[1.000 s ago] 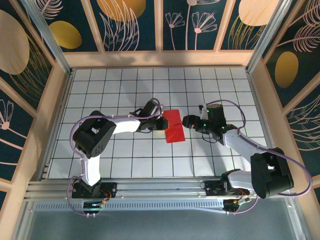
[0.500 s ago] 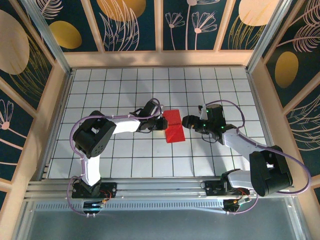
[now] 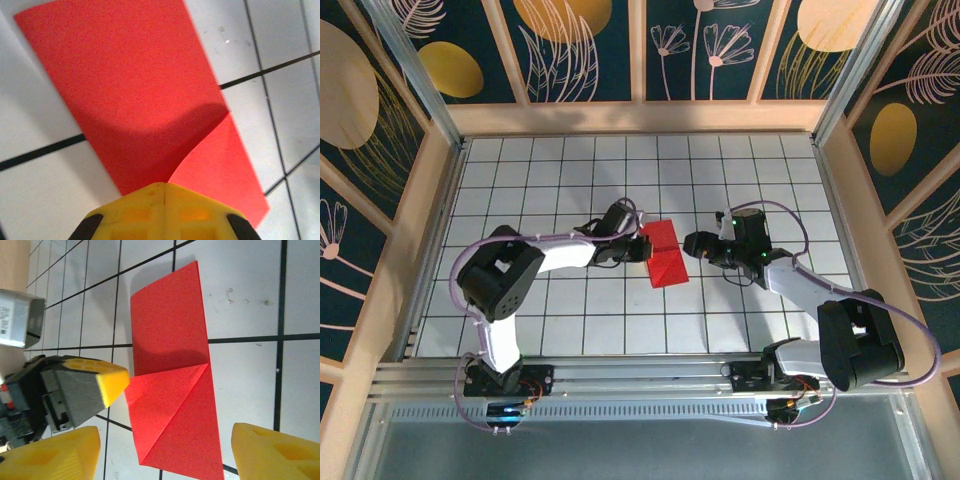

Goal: Fold a paper plane with a square sheet of paper (fold left side to right side)
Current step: Turn over the paper at the center of the table.

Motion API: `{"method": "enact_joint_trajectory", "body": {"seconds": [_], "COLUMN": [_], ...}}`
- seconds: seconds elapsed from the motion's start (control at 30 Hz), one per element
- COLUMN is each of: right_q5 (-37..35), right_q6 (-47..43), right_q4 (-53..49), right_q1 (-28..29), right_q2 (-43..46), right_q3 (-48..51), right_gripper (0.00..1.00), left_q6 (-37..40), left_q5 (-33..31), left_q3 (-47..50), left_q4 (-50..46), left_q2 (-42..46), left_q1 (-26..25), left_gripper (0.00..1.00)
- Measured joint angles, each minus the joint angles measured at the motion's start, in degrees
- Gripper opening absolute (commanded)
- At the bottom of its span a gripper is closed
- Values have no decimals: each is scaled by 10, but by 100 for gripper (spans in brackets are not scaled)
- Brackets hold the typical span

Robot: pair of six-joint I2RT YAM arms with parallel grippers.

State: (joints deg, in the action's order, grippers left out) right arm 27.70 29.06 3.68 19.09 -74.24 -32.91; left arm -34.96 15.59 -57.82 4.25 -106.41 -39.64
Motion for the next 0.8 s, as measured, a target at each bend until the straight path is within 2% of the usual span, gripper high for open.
{"method": "enact_joint_trajectory", "body": {"seconds": [0.13, 0.33, 0.63, 0.8], "right_q5": [38, 77, 85, 86], "right_q6": [22, 74, 124, 144], "right_q4": [47, 141, 261, 309], "right_q1": [0, 11, 37, 48], "right_q2": [-14, -68, -152, -202], "right_q3": [11, 22, 22, 21], "right_gripper": [57, 56, 56, 52], "left_q6": [-11, -30, -59, -63], "left_q5": [-4, -16, -31, -39], "left_q3": [26, 54, 83, 84], "left_q4": [22, 45, 61, 62], "left_q2": [59, 110, 127, 127], "left_q1": [0, 0, 0, 0], "left_gripper": [0, 0, 0, 0]}}
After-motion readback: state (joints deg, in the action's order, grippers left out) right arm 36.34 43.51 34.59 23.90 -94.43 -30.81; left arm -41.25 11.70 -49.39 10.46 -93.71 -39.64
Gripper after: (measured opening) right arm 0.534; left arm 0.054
